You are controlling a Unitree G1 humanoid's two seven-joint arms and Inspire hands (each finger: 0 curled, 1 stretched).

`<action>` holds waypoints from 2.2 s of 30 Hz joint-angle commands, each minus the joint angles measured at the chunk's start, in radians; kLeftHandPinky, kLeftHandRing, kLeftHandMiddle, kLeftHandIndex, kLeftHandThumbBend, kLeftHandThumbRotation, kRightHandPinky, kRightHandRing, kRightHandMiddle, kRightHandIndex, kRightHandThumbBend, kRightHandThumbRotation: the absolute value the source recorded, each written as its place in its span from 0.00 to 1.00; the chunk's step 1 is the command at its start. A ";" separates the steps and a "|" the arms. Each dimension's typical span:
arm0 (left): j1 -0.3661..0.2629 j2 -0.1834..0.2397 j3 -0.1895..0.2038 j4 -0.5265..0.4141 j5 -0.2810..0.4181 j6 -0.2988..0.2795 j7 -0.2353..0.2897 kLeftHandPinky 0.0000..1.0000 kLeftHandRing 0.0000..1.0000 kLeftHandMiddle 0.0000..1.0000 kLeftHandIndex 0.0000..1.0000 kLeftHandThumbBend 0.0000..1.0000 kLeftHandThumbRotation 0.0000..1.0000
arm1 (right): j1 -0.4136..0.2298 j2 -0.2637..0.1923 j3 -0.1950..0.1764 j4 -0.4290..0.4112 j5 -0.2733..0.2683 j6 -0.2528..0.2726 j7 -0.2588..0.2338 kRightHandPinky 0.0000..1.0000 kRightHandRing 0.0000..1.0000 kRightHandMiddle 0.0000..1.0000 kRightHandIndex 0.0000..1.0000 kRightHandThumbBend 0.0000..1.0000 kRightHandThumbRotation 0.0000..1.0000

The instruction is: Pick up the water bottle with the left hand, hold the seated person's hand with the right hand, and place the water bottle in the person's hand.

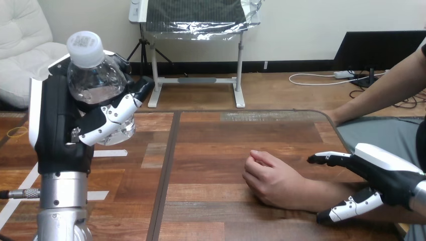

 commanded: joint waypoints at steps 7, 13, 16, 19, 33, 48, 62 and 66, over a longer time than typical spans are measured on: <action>-0.049 -0.004 0.006 -0.058 -0.022 -0.025 -0.005 0.22 0.29 0.35 0.40 0.53 0.00 | -0.080 -0.006 0.047 0.042 -0.037 0.016 -0.010 0.90 0.91 0.91 0.90 1.00 0.50; -0.048 -0.004 0.008 -0.059 -0.024 -0.027 -0.007 0.22 0.29 0.35 0.40 0.54 0.00 | -0.086 0.003 0.062 0.058 -0.061 0.028 -0.030 0.91 0.91 0.91 0.91 1.00 0.49; -0.050 -0.003 0.009 -0.051 -0.025 -0.035 -0.008 0.22 0.29 0.35 0.40 0.54 0.00 | -0.089 0.007 0.070 0.058 -0.071 0.049 -0.030 0.93 0.92 0.91 0.91 1.00 0.45; -0.050 -0.005 0.010 -0.052 -0.026 -0.032 -0.006 0.22 0.29 0.35 0.40 0.54 0.00 | -0.096 0.009 0.081 0.071 -0.080 0.047 -0.040 0.93 0.92 0.92 0.91 1.00 0.45; -0.049 -0.008 0.012 -0.053 -0.035 -0.033 -0.007 0.22 0.28 0.34 0.40 0.55 0.00 | -0.130 0.025 0.128 0.127 -0.117 0.074 -0.080 0.90 0.91 0.91 0.90 1.00 0.41; -0.054 -0.004 0.020 -0.032 -0.052 -0.059 -0.021 0.22 0.28 0.34 0.40 0.54 0.00 | -0.190 0.028 0.211 0.189 -0.193 0.129 -0.076 0.73 0.90 0.91 0.90 1.00 0.41; -0.057 -0.004 0.024 -0.027 -0.099 -0.064 -0.043 0.22 0.28 0.34 0.40 0.54 0.00 | -0.241 0.042 0.258 0.237 -0.201 0.161 -0.029 0.62 0.82 0.86 0.84 1.00 0.34; -0.057 -0.004 0.026 -0.027 -0.110 -0.063 -0.048 0.22 0.28 0.35 0.40 0.54 0.00 | -0.256 0.041 0.279 0.248 -0.218 0.167 -0.019 0.59 0.79 0.84 0.83 1.00 0.33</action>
